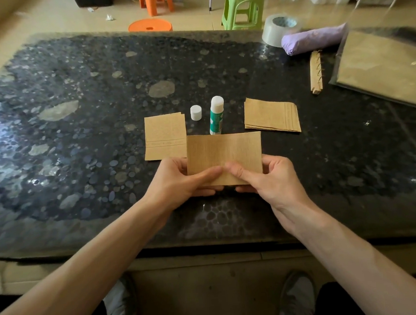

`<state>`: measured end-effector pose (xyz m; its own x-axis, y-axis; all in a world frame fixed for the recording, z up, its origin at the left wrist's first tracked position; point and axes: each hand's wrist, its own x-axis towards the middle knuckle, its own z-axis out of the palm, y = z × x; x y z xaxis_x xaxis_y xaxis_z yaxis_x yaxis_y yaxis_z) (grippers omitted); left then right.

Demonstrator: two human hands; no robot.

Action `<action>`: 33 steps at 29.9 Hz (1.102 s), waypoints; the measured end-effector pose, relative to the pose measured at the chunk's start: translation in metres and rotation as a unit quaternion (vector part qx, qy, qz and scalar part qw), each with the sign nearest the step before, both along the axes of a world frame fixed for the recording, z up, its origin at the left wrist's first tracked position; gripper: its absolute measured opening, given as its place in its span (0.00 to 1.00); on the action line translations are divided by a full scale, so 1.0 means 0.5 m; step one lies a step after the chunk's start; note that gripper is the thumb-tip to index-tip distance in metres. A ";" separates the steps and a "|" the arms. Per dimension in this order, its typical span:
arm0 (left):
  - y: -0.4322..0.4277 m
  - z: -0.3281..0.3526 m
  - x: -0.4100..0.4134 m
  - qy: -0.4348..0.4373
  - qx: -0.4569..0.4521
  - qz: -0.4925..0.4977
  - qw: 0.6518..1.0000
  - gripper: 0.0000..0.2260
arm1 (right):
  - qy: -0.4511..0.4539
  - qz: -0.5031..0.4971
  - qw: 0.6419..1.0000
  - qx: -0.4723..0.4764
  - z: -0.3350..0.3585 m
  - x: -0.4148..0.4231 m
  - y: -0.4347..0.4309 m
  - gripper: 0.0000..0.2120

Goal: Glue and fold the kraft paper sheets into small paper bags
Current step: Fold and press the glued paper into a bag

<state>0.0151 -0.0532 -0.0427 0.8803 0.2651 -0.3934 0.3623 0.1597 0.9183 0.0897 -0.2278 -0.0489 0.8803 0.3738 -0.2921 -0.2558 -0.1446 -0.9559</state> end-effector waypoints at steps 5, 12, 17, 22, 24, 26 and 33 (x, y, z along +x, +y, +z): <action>-0.003 0.000 0.000 -0.010 0.004 -0.004 1.000 0.11 | -0.015 0.000 1.000 -0.024 0.000 -0.001 0.000 0.11; 0.002 0.006 0.002 -0.003 0.007 0.000 1.000 0.10 | 0.013 0.003 1.000 -0.003 0.003 0.009 0.000 0.14; 0.015 0.008 0.004 0.005 -0.026 -0.015 1.000 0.12 | 0.033 0.003 0.999 0.015 0.011 0.028 -0.010 0.11; 0.017 0.011 0.004 -0.004 -0.014 -0.007 1.000 0.10 | 0.037 0.010 0.999 0.003 0.017 0.045 -0.019 0.12; 0.019 0.012 0.004 -0.008 -0.013 -0.003 1.000 0.10 | 0.036 0.007 0.999 -0.002 0.021 0.050 -0.022 0.13; 0.020 0.012 0.004 -0.014 -0.014 0.001 1.000 0.10 | 0.036 0.010 0.999 -0.007 0.022 0.053 -0.025 0.12; 0.033 0.014 0.003 -0.017 -0.044 -0.008 0.999 0.11 | 0.028 -0.010 1.000 -0.009 0.025 0.056 -0.031 0.09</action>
<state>0.0165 -0.0370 -0.0356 0.8976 0.2163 -0.3842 0.3340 0.2352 0.9128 0.1180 -0.2433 -0.0363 0.8695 0.3510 -0.3475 -0.3117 -0.1559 -0.9373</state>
